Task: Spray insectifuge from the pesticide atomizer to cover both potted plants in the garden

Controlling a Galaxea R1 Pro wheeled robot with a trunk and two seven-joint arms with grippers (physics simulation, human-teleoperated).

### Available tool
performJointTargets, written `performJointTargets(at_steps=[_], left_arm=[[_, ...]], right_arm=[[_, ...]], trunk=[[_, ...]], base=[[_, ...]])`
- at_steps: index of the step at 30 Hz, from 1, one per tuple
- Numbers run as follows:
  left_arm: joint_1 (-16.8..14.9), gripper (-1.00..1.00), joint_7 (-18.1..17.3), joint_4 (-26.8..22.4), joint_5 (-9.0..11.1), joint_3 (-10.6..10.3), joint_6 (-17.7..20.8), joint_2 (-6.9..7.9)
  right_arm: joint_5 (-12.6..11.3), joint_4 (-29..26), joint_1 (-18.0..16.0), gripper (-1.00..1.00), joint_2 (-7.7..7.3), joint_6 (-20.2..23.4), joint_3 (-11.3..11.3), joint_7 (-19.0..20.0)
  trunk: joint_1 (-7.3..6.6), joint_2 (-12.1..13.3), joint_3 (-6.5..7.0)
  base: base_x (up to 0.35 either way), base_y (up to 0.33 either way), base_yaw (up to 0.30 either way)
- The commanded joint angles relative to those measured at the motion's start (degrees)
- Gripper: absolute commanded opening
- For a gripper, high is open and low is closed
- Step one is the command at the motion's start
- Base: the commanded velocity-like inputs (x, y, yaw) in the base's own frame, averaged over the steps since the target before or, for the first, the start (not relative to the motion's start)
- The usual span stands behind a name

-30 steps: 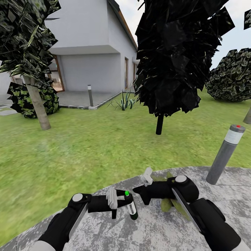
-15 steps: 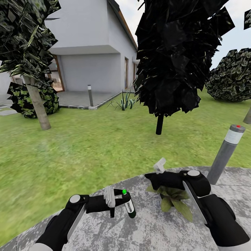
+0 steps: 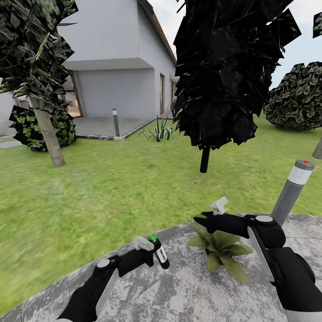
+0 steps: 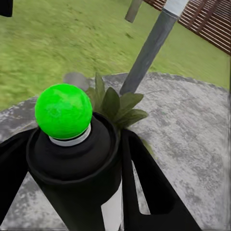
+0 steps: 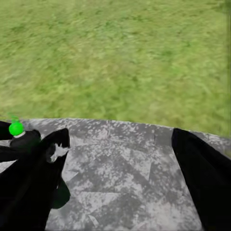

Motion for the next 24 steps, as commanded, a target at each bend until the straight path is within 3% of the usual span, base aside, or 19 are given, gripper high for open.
performJointTargets(at_steps=[1,2,6,9,12,13,15,17,18,20,24], left_arm=[[-0.03,-1.00,0.00,0.14,0.68,-0.03,1.48,-0.24],[0.07,-1.00,0.31,0.44,0.77,-0.06,4.69,-0.78],[0.19,-1.00,2.01,0.68,0.77,-0.03,10.97,-1.16],[0.23,-1.00,8.25,1.79,0.88,-0.09,14.59,-2.37],[0.24,-1.00,12.77,3.00,0.88,-0.15,15.32,-3.23],[0.24,-1.00,14.09,3.36,0.89,-0.18,15.52,-3.46],[0.24,-1.00,15.44,3.77,0.86,-0.31,15.72,-3.69],[0.24,-1.00,16.25,4.01,0.82,-0.46,15.84,-3.79],[0.23,-1.00,18.19,4.66,0.78,-0.76,15.95,-4.09],[0.21,-1.00,22.77,5.53,0.79,-1.77,16.03,-4.69],[0.17,-1.00,26.23,6.02,0.94,-3.18,16.20,-5.03]], right_arm=[[0.17,-0.05,-0.05,1.00,-0.03,0.28,-0.03,0.22],[0.13,-0.05,-0.09,1.00,-0.04,0.32,-0.14,0.21],[0.11,-0.05,-0.25,1.00,0.01,0.44,-0.16,0.22],[0.13,-0.05,-0.82,1.00,0.13,1.13,-0.17,-0.30],[0.13,-0.05,-1.02,1.00,0.29,2.38,-0.33,-3.90],[0.08,-0.05,-1.15,1.00,0.37,3.72,-0.45,-6.98],[-0.11,-0.05,-1.65,1.00,0.43,5.96,-0.57,-11.60],[-0.23,-0.05,-1.90,1.00,0.44,6.89,-0.61,-13.73],[-0.33,-0.05,-2.11,1.00,0.45,7.68,-0.65,-15.59],[-0.40,-0.05,-2.22,1.00,0.47,8.14,-0.63,-16.74],[-0.45,-0.05,-2.26,1.00,0.50,8.64,-0.60,-17.42]], trunk=[[-0.01,-0.03,-0.06],[-0.01,-0.03,-0.06],[-0.01,-0.03,-0.06],[-0.01,-0.03,-0.06],[-0.01,-0.03,-0.06],[-0.01,-0.03,-0.06],[-0.01,-0.03,-0.06],[-0.01,-0.03,-0.06],[-0.01,-0.03,-0.06],[-0.01,-0.03,-0.06],[-0.01,-0.03,-0.06]], base=[[0.000,0.000,0.000],[0.000,0.000,0.000],[0.000,0.000,0.000],[0.000,0.000,-0.027],[0.000,0.000,-0.158],[0.000,0.000,-0.223],[0.000,0.000,-0.242],[0.000,0.000,-0.260],[0.000,0.000,-0.270],[0.000,0.000,-0.274],[0.000,0.000,-0.277]])
